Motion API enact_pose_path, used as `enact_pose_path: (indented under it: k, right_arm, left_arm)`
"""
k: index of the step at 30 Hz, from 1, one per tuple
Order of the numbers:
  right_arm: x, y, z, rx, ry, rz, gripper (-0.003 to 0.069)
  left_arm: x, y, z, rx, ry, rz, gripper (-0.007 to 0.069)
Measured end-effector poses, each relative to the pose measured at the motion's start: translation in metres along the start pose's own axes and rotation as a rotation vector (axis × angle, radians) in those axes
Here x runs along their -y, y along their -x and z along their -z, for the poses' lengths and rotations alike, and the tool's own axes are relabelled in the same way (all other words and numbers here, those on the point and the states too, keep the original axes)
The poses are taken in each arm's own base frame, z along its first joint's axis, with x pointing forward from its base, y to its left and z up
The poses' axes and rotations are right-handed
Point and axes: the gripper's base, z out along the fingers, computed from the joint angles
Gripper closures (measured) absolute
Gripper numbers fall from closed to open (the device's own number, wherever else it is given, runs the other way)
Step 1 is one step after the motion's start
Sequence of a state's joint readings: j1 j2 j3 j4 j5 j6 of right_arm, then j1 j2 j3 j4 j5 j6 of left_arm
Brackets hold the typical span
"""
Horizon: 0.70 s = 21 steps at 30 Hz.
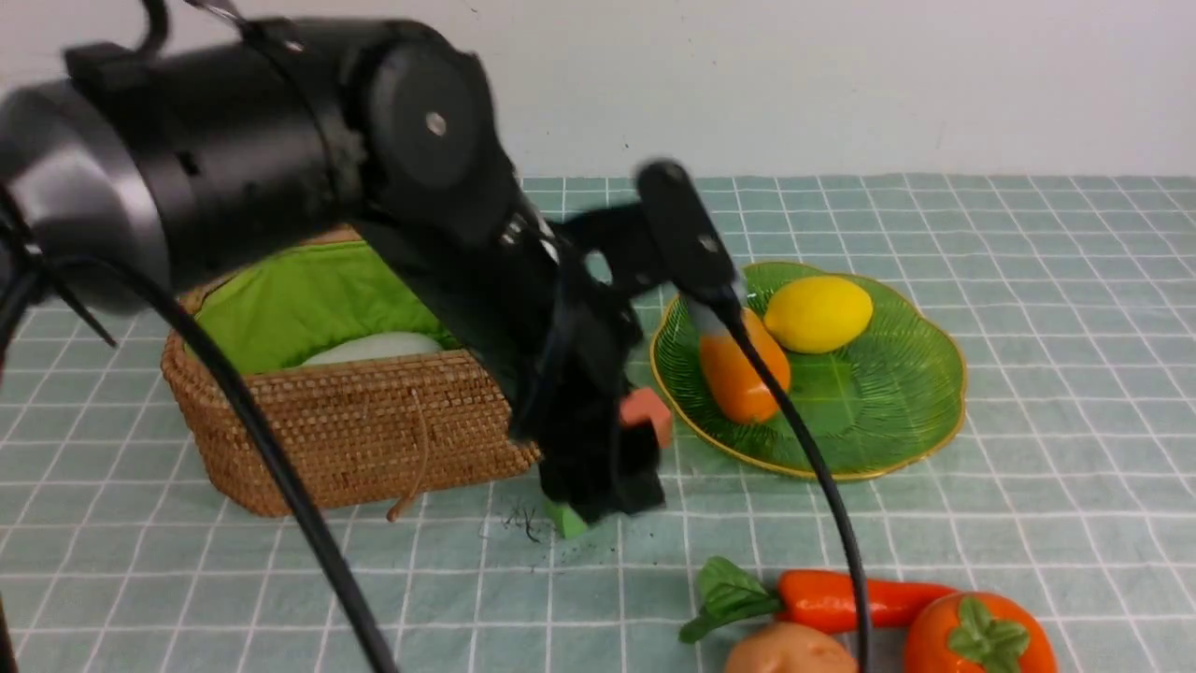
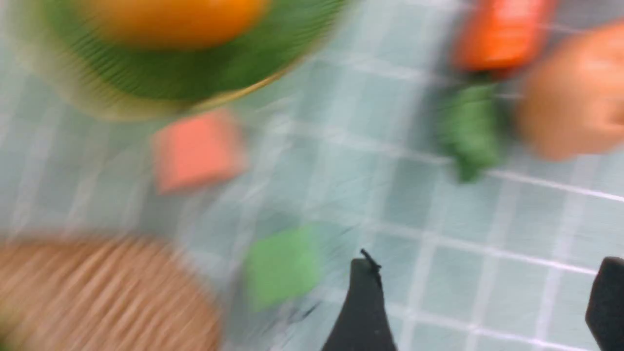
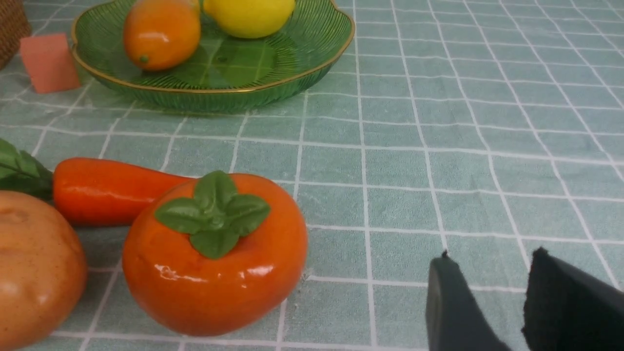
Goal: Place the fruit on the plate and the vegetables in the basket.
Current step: Grab a potato with your left arm and place it in the basket on the left
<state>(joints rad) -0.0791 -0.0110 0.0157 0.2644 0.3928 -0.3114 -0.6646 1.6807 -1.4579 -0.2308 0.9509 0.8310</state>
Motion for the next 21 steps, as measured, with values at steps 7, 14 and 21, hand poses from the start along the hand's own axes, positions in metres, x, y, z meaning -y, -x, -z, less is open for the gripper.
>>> enact_pose_path:
  k: [7, 14, 21]
  right_arm:
    - [0.0, 0.0, 0.0, 0.0, 0.0, 0.0, 0.0418]
    - [0.0, 0.0, 0.0, 0.0, 0.0, 0.0, 0.0418]
    - [0.0, 0.0, 0.0, 0.0, 0.0, 0.0, 0.0418]
  left_arm:
    - [0.043, 0.028, -0.045, 0.006, -0.089, -0.247, 0.0074]
    - [0.074, 0.049, -0.086, 0.037, -0.086, -0.349, -0.0003]
    - [0.078, 0.04, -0.121, -0.024, -0.136, -0.336, 0.0001]
